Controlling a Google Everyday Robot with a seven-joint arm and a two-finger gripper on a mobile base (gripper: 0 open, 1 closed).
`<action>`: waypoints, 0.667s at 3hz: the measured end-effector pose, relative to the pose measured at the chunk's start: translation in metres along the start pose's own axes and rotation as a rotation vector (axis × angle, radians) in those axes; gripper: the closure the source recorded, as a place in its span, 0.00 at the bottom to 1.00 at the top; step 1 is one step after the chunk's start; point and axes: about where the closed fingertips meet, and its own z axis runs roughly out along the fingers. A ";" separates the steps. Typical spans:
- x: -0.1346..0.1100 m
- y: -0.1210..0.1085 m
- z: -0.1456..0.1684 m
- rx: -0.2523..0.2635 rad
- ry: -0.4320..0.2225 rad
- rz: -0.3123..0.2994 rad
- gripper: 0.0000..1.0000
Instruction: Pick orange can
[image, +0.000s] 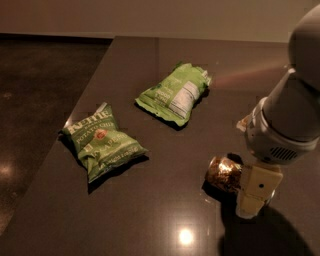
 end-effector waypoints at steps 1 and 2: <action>0.007 0.001 0.014 -0.010 0.063 0.016 0.00; 0.012 0.001 0.022 -0.018 0.119 0.029 0.16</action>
Offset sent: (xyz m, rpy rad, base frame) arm 0.0001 -0.0137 -0.0361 -0.1718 0.0841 -0.0676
